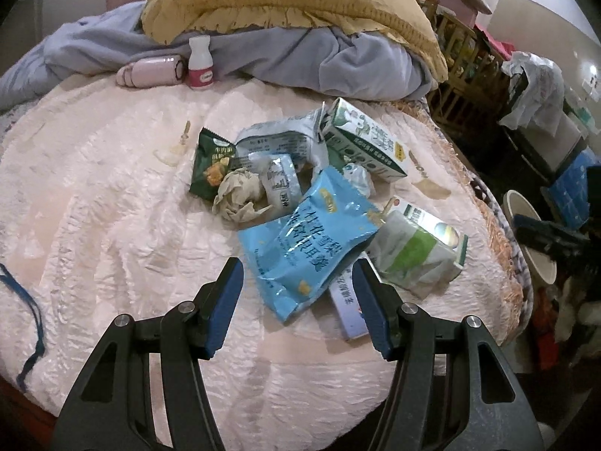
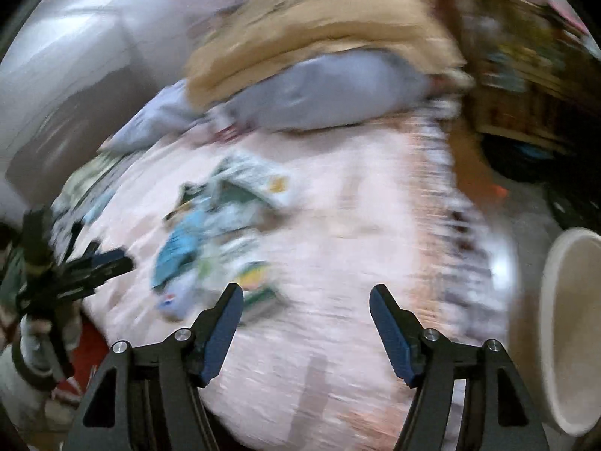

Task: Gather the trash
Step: 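Return both open tools to the trash pile on the bed, then grasp the blue chip bag with the left tool while the right grasps the white-green wrapper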

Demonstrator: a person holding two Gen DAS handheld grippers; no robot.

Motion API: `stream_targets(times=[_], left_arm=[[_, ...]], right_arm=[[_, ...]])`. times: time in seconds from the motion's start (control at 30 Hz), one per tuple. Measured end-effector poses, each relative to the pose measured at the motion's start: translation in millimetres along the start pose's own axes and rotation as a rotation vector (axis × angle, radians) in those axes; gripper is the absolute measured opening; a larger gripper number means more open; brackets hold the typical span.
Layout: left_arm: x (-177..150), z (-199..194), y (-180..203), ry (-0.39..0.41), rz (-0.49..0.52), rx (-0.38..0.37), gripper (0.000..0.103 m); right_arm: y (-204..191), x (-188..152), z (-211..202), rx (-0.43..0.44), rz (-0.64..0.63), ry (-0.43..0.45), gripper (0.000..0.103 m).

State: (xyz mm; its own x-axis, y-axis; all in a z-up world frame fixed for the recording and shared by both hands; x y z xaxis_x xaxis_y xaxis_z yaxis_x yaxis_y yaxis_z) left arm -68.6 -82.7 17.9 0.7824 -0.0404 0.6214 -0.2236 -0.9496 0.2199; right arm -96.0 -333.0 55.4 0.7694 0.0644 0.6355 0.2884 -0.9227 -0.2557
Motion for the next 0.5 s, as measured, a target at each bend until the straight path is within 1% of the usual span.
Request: stream_targets(times=[0.03,0.13,0.27,0.3,0.33,0.37,0.4,0.43,0.5], left_arm=[[1,3,-3,-0.003,-0.005,-0.008,0.059],[2,10,-8,-0.013,-0.004,-0.025,0.059],[7,24,-10,-0.029,0.014,-0.063,0.06],[9,28,-9,-0.03,0.022,-0.069,0.06],[12,33,-8,-0.03,0.037,-0.074,0.063],[14,38,-7,-0.029,0.05,-0.078,0.064],[16,41,-7,-0.03,0.059,-0.08,0.064],[18,47,-6,-0.032,0.07,-0.085,0.064],[21,60,-3,-0.052,0.098,-0.083,0.064]], right_arm=[[-19,1,13,0.02,-0.03,-0.013,0.067],[-58,6,47,0.056,-0.109,-0.038,0.067],[-80,6,86,0.029,-0.201,-0.085,0.067],[-84,4,96,0.028,-0.218,-0.104,0.066],[-86,2,103,0.028,-0.232,-0.12,0.061],[-91,-1,108,0.025,-0.255,-0.125,0.052],[-97,-4,110,0.022,-0.295,-0.116,0.048],[-101,-7,110,0.018,-0.325,-0.111,0.045],[-107,-12,112,-0.001,-0.367,-0.109,0.033]])
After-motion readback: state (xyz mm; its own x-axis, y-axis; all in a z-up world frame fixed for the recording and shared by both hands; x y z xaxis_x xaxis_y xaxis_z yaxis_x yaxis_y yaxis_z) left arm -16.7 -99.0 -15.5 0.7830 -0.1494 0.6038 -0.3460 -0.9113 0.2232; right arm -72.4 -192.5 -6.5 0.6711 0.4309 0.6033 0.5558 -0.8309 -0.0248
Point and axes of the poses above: each gripper's, at about its wrist camera, not at the fingertips, and z roughly the way its jaws point, y to its right, x to its top, the point moved 10 cm from there along z, roughly the way its jaws point, and after that the axes turned 2 degrees about y, right-handed, at the moved point
